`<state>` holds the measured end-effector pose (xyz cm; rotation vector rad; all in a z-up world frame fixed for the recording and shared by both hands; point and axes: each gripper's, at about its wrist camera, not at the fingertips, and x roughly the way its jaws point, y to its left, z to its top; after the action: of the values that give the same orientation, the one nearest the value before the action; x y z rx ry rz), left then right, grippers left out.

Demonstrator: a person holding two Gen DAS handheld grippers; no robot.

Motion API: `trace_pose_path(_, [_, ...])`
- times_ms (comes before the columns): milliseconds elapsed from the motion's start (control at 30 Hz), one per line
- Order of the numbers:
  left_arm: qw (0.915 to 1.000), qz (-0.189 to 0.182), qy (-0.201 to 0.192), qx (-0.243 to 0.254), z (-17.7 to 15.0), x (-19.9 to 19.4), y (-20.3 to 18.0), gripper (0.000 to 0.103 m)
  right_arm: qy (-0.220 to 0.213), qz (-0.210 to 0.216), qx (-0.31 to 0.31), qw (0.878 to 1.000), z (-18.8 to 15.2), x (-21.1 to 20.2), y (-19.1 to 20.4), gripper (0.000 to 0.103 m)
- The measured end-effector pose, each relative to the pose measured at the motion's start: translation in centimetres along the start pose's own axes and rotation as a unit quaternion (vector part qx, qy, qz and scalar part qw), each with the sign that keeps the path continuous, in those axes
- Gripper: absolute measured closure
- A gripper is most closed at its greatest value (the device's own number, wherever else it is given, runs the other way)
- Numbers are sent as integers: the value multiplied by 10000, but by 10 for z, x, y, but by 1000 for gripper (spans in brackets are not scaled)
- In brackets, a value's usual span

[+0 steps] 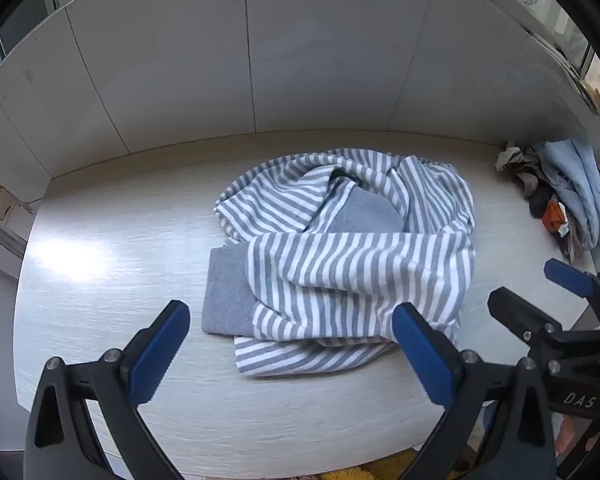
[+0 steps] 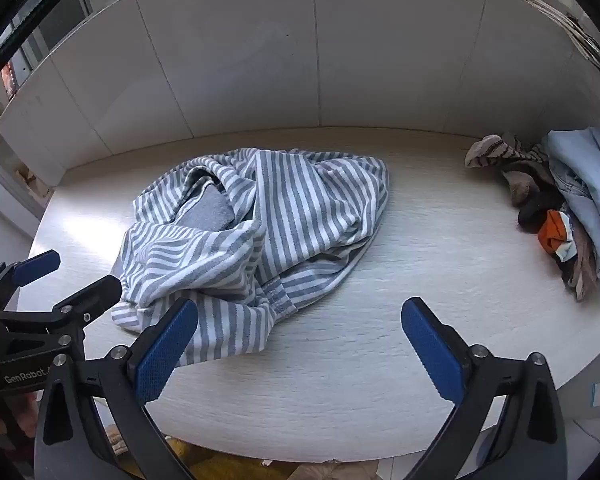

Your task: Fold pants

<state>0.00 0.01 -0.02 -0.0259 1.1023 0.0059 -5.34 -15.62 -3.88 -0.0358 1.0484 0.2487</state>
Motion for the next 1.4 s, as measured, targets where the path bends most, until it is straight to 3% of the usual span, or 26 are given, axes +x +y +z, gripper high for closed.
trace_pose_path(1400, [10000, -24, 24, -38, 1, 3, 4, 0, 98, -2, -18, 10000, 1, 7, 0, 0])
